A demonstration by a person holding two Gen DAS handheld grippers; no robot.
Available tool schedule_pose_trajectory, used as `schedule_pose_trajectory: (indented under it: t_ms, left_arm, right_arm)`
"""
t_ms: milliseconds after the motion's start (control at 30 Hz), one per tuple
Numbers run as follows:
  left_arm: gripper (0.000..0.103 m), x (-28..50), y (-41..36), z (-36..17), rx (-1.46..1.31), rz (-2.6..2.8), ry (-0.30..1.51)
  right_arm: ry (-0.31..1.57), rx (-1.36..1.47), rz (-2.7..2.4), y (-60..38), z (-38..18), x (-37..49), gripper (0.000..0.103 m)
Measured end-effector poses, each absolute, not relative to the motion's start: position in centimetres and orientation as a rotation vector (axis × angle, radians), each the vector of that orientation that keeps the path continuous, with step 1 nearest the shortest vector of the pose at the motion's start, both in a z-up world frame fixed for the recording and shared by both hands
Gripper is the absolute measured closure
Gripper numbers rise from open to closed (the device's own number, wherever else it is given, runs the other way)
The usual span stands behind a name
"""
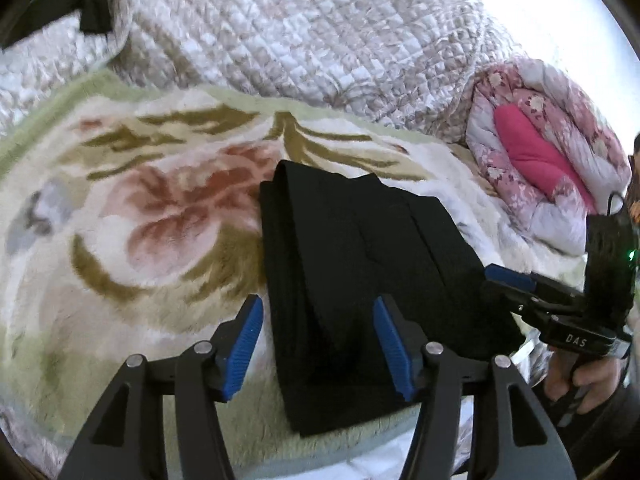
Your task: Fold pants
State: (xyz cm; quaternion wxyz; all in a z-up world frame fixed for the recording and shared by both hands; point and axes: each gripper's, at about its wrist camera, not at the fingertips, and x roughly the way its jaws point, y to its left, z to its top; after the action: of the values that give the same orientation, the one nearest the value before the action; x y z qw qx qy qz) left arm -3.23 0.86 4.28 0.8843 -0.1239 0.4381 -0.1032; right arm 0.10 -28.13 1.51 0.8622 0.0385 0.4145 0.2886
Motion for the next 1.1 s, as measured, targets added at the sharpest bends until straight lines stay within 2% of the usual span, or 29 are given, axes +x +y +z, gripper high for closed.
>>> schedule_pose_trajectory:
  t_ms: [167, 433, 767, 833, 933, 1100]
  left_arm:
    - [0.042, -0.6, 0.9, 2.5, -0.294, -0.235, 0.977]
    - [0.039, -0.6, 1.0, 2.0, -0.364, -0.268, 0.958]
    - [0.036, 0.3, 1.0, 1.4, -0.423, -0.274, 0.949]
    - [0.037, 0.4, 1.0, 1.5, -0.437, -0.267, 0.952]
    - [0.044, -0.4, 0.8, 1.8, -0.413, -0.255, 0.947]
    - [0.051, 0.3, 0.2, 2.1, -0.389, -0.241, 0.945]
  right_arm:
    - [0.941, 0.25, 0.523, -30.7, 0.4, 2.2, 0.051]
    - [0.99, 0.47, 0.571, -31.8, -0.8, 3.6, 0.051]
    - [1.0, 0.44, 0.576, -30.3, -1.3, 5.0, 0.051]
    - [0.999, 0.437, 0.571, -30.2, -1.1, 4.7, 0.061]
    - [0.999, 0.446, 0.575, -30.5, -1.1, 4.1, 0.074]
    - [1.008, 0.416, 0.551, -29.7, -1.3, 4.9, 0.078]
